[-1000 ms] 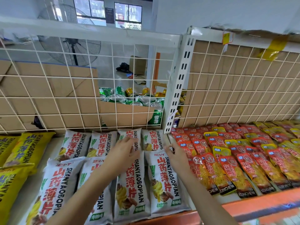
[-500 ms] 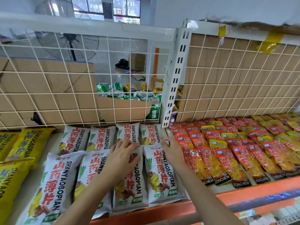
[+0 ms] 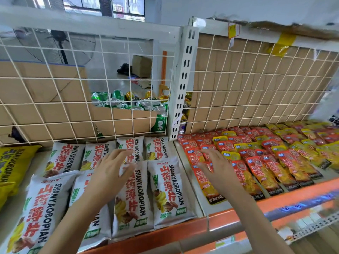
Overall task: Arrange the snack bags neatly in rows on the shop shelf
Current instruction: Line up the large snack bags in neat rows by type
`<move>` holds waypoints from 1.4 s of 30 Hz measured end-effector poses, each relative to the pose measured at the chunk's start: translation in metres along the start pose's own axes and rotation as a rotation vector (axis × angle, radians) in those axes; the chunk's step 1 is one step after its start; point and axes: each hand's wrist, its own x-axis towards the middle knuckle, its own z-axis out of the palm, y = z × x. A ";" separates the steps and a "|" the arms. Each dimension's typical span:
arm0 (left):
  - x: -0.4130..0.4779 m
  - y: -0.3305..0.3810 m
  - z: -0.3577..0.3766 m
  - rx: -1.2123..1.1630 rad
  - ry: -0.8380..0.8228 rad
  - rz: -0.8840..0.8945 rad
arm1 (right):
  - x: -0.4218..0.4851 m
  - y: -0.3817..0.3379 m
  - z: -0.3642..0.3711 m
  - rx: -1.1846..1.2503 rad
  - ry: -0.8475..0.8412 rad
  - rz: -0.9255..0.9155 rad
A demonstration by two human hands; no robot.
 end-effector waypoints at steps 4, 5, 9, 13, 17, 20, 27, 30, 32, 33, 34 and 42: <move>-0.005 0.007 -0.003 0.000 0.039 -0.025 | -0.014 0.024 -0.021 -0.056 0.003 0.004; -0.007 0.010 -0.003 0.005 0.050 -0.036 | -0.017 0.031 -0.025 -0.061 -0.001 -0.001; -0.016 0.026 0.000 0.065 0.045 -0.100 | -0.021 0.058 -0.036 -0.065 -0.007 -0.025; -0.026 0.049 0.010 0.083 0.064 -0.161 | -0.021 0.082 -0.045 -0.105 -0.015 -0.048; -0.034 0.079 0.022 0.091 0.074 -0.211 | -0.018 0.105 -0.057 -0.086 -0.060 -0.086; -0.037 0.095 0.033 0.113 0.079 -0.225 | -0.016 0.126 -0.062 -0.082 -0.072 -0.116; -0.050 0.130 0.061 0.134 0.117 -0.234 | -0.017 0.167 -0.072 -0.093 -0.123 -0.162; -0.047 0.147 0.069 0.096 0.094 -0.232 | -0.019 0.187 -0.071 -0.090 -0.106 -0.163; -0.040 0.154 0.074 0.131 0.082 -0.220 | -0.019 0.198 -0.072 -0.097 -0.102 -0.143; -0.036 0.155 0.078 0.160 0.088 -0.197 | -0.019 0.201 -0.073 -0.101 -0.108 -0.136; -0.032 0.157 0.081 0.180 0.088 -0.179 | -0.020 0.203 -0.076 -0.113 -0.107 -0.130; 0.020 0.169 0.094 0.172 0.040 -0.091 | -0.003 0.219 -0.087 -0.173 -0.112 -0.020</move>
